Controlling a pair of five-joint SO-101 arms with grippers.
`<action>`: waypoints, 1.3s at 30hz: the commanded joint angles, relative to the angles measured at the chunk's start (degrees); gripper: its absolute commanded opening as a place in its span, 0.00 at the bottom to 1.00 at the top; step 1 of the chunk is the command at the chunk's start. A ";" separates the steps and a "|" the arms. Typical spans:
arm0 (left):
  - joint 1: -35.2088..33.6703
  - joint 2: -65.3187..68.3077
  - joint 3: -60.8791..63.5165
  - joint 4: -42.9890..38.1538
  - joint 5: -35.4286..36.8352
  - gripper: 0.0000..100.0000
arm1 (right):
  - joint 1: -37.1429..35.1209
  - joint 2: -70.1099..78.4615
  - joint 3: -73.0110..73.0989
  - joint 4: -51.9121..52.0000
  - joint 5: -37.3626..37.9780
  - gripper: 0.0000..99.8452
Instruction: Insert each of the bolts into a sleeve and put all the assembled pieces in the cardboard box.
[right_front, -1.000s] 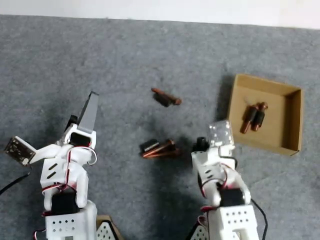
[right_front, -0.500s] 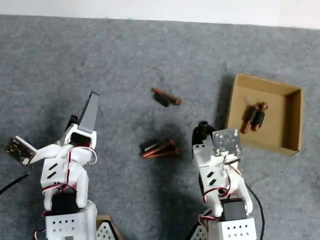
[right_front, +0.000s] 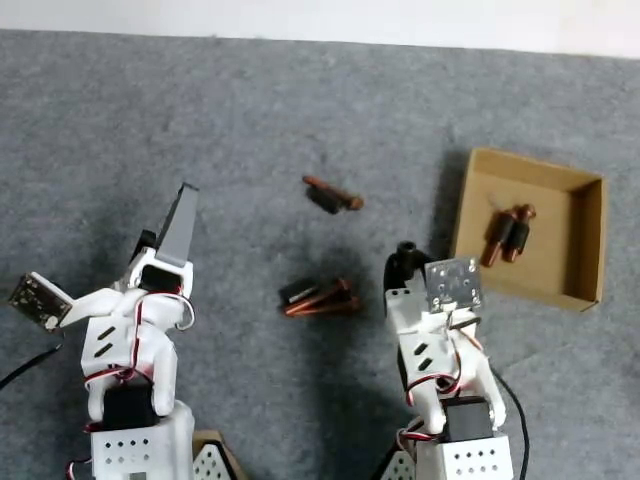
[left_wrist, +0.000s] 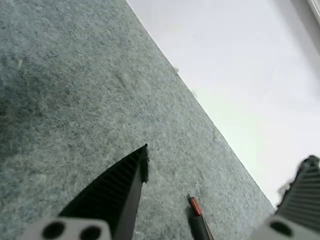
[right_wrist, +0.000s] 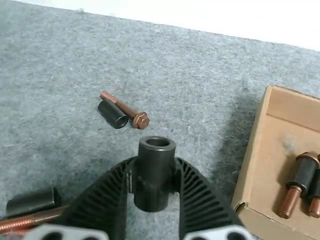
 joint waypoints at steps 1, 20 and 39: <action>0.75 -1.01 1.10 -0.97 -0.44 0.41 | 0.48 -1.01 6.55 -1.45 0.35 0.00; 11.03 -1.01 0.92 7.38 -14.68 0.41 | 4.79 -1.19 6.55 -1.45 0.35 0.00; 16.31 -1.01 -6.81 28.48 -66.90 0.17 | 7.16 -1.19 6.55 -1.54 0.35 0.00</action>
